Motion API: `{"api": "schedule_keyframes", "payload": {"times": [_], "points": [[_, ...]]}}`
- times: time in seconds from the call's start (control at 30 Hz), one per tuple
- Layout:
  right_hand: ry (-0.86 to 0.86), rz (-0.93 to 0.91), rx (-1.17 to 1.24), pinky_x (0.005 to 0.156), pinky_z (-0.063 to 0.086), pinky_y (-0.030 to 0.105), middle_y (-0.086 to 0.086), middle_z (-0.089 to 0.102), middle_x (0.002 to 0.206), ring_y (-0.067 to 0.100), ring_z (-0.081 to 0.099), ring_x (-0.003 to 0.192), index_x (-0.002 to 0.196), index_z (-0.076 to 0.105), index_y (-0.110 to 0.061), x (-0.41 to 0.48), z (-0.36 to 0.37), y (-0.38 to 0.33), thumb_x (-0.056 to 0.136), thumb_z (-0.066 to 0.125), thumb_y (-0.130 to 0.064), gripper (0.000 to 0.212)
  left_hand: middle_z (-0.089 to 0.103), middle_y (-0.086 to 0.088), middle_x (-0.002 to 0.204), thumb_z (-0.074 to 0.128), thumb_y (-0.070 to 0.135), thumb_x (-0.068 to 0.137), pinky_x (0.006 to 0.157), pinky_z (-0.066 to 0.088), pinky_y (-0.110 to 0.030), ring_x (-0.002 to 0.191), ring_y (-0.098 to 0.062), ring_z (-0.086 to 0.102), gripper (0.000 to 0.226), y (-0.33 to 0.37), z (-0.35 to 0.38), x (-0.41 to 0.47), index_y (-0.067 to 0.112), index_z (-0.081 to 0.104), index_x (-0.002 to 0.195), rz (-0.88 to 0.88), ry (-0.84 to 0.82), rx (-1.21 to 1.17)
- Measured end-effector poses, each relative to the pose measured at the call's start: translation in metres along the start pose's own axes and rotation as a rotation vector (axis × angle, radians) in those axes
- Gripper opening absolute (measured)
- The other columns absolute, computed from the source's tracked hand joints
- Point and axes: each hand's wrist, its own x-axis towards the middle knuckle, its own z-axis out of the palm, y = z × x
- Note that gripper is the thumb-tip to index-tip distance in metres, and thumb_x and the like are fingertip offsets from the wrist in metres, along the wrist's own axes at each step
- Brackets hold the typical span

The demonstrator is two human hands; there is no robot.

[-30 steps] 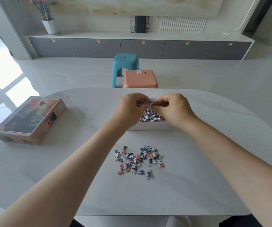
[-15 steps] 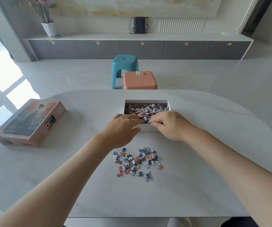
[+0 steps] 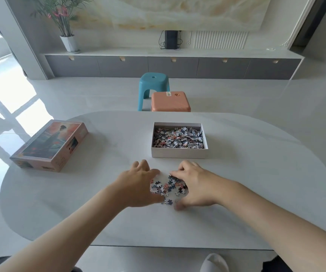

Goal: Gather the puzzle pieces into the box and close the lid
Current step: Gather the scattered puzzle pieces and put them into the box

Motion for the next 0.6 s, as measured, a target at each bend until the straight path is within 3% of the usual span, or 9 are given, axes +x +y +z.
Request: {"api": "schedule_keyframes", "payload": {"times": [0.1,0.17,0.27,0.37,0.43,0.5,0.6], "points": [[0.034,-0.001,0.098,0.09,0.046,0.036,-0.004,0.043,0.108,0.018,0.05,0.102,0.124,0.058,-0.028,0.003,0.001,-0.005,0.076,0.076,-0.048,0.055,0.044,0.0,0.117,0.064,0.047,0.081,0.093,0.045,-0.036,0.114,-0.02,0.043,0.055,0.004,0.009,0.001,0.03,0.049,0.131,0.036,0.036,-0.161],[0.072,0.007,0.118,0.09,0.045,0.033,-0.002,0.049,0.11,0.019,0.053,0.102,0.123,0.061,-0.028,0.004,0.0,-0.006,0.084,0.072,-0.037,0.041,0.052,-0.002,0.111,0.063,0.034,0.085,0.096,0.041,-0.031,0.11,-0.019,0.046,0.043,0.011,0.01,0.004,0.023,0.056,0.126,0.107,0.057,-0.239],[0.118,0.055,0.134,0.089,0.043,0.028,-0.002,0.052,0.114,0.018,0.056,0.105,0.126,0.061,-0.027,0.003,-0.002,-0.001,0.087,0.071,-0.033,0.041,0.055,-0.001,0.108,0.064,0.025,0.086,0.094,0.042,-0.026,0.101,-0.016,0.055,0.037,0.018,0.003,0.008,0.021,0.061,0.123,0.113,0.079,-0.359],[0.135,0.088,0.155,0.091,0.044,0.029,-0.003,0.05,0.118,0.016,0.054,0.105,0.131,0.056,-0.028,-0.002,-0.012,0.003,0.085,0.072,-0.036,0.049,0.054,0.005,0.109,0.066,0.028,0.086,0.09,0.048,-0.033,0.091,-0.012,0.057,0.04,0.009,-0.01,0.008,0.026,0.057,0.126,0.083,0.116,-0.382],[0.068,0.155,0.114,0.088,0.047,0.03,-0.003,0.046,0.124,0.018,0.055,0.108,0.138,0.049,-0.03,-0.007,-0.018,0.006,0.081,0.074,-0.04,0.063,0.051,0.004,0.118,0.069,0.039,0.081,0.093,0.047,-0.035,0.103,-0.015,0.053,0.057,-0.002,-0.015,0.004,0.029,0.049,0.133,0.048,0.029,-0.232],[-0.04,0.229,0.06,0.073,0.051,0.028,-0.001,0.043,0.127,0.019,0.059,0.097,0.141,0.044,-0.029,-0.011,-0.02,0.006,0.077,0.078,-0.04,0.073,0.044,0.003,0.127,0.073,0.051,0.073,0.097,0.045,-0.038,0.115,-0.019,0.05,0.076,-0.007,-0.015,-0.002,0.031,0.041,0.139,-0.026,-0.117,-0.092],[-0.02,0.216,0.117,0.069,0.045,0.022,-0.003,0.044,0.113,0.013,0.05,0.086,0.137,0.051,-0.025,-0.007,-0.014,0.003,0.082,0.076,-0.026,0.06,0.042,0.0,0.126,0.073,0.042,0.078,0.094,0.046,-0.034,0.111,-0.022,0.053,0.067,-0.001,-0.006,-0.003,0.028,0.044,0.137,-0.022,-0.127,-0.138]]}}
